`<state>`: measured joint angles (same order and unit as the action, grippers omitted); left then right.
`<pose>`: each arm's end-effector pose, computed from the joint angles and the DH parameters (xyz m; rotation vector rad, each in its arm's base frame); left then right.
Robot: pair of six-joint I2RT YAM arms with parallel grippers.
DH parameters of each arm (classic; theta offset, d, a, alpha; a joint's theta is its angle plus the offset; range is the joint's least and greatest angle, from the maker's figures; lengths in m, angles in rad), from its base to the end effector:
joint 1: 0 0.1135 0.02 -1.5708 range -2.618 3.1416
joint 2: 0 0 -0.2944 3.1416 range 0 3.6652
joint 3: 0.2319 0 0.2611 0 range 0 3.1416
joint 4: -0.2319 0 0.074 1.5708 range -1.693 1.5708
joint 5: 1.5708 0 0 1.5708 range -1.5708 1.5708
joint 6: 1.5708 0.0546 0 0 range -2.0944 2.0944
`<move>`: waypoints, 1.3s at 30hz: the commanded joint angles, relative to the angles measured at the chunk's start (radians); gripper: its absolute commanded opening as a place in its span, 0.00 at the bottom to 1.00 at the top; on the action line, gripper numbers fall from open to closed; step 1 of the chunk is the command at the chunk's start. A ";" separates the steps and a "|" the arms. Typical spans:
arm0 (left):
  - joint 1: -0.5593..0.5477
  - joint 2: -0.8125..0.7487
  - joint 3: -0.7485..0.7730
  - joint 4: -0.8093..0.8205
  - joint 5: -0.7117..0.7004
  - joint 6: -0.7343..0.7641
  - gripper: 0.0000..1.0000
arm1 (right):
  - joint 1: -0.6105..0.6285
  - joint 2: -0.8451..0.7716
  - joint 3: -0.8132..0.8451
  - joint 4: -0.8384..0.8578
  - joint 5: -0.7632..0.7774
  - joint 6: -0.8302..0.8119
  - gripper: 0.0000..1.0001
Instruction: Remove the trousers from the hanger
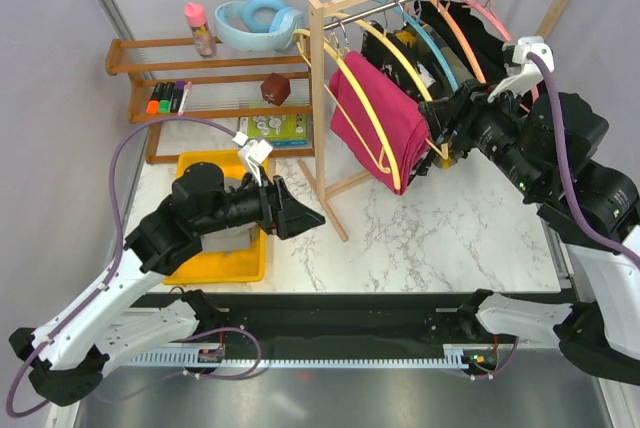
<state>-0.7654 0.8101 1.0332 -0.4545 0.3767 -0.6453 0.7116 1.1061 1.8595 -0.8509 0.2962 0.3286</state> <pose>0.1108 -0.1344 0.4129 0.4164 1.9553 -1.3016 0.1300 0.0911 0.5820 -0.0964 1.6897 0.5388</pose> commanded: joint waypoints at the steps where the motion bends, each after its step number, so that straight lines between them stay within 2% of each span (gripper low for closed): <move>1: -0.052 0.014 0.056 0.059 -0.090 -0.024 0.84 | 0.003 0.083 0.087 -0.045 0.099 -0.077 0.57; 4: -0.072 0.020 0.059 0.063 -0.094 -0.024 0.84 | -0.017 0.133 0.125 -0.042 0.115 -0.098 0.57; 8: -0.086 0.009 0.051 0.063 -0.102 -0.025 0.84 | -0.084 0.188 0.170 -0.037 0.063 -0.114 0.56; 12: -0.089 -0.011 0.033 0.063 -0.107 -0.024 0.84 | -0.199 0.218 0.173 -0.022 -0.084 -0.117 0.55; 15: -0.089 -0.029 0.024 0.063 -0.110 -0.022 0.84 | -0.236 0.198 0.126 0.007 -0.172 -0.118 0.53; 19: -0.089 -0.034 0.018 0.059 -0.116 -0.019 0.84 | -0.238 0.127 0.020 0.090 -0.270 -0.115 0.52; 29: -0.089 -0.022 0.014 0.060 -0.111 -0.017 0.84 | -0.247 0.078 -0.094 0.116 -0.279 -0.112 0.47; 39: -0.089 -0.026 0.016 0.057 -0.108 -0.027 0.84 | -0.268 0.084 -0.131 0.174 -0.342 -0.094 0.44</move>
<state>-0.8490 0.7918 1.0451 -0.4320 0.2802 -0.6472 0.4480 1.1931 1.7279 -0.7448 -0.0055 0.2314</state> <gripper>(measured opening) 0.847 0.443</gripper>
